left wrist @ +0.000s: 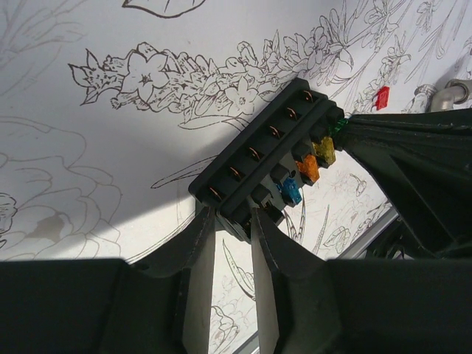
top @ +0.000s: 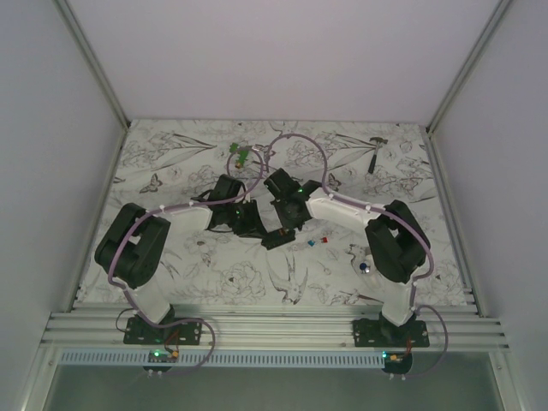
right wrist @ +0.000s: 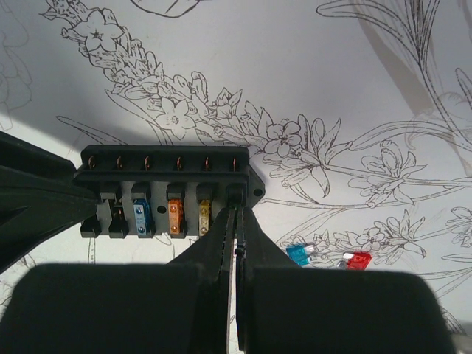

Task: Snap on the fuse box
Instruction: Install the fuse at the fuse box base.

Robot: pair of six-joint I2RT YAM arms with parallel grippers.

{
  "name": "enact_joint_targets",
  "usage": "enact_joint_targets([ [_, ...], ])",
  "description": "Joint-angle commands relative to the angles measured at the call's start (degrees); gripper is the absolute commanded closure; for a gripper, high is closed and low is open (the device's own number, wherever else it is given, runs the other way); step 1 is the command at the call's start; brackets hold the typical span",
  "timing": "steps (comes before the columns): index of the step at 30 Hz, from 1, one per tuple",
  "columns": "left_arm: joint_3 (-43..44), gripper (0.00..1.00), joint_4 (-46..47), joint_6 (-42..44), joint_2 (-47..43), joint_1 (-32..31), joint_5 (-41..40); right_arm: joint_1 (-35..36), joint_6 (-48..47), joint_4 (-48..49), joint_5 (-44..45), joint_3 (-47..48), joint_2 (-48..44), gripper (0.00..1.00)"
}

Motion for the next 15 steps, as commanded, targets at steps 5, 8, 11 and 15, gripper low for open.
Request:
enact_joint_targets([
  [5, -0.37, 0.82, -4.01, 1.75, 2.77, 0.29, -4.69, 3.32, 0.32, -2.84, -3.94, -6.32, 16.5, 1.0],
  [8, -0.62, 0.82, -4.01, 1.89, 2.58, 0.29, -5.47, 3.36, 0.46, -3.03, -3.66, -7.2, 18.69, 1.0],
  [11, -0.73, 0.83, -4.01, 2.22, 2.75, 0.42, -6.12, 3.63, 0.3, -3.24, -3.67, -7.96, 19.41, 1.0],
  [15, -0.73, 0.83, -4.06, 2.35, 2.72, 1.09, -6.43, 3.68, -0.06, -2.92, -4.01, -7.76, 15.6, 1.0],
])
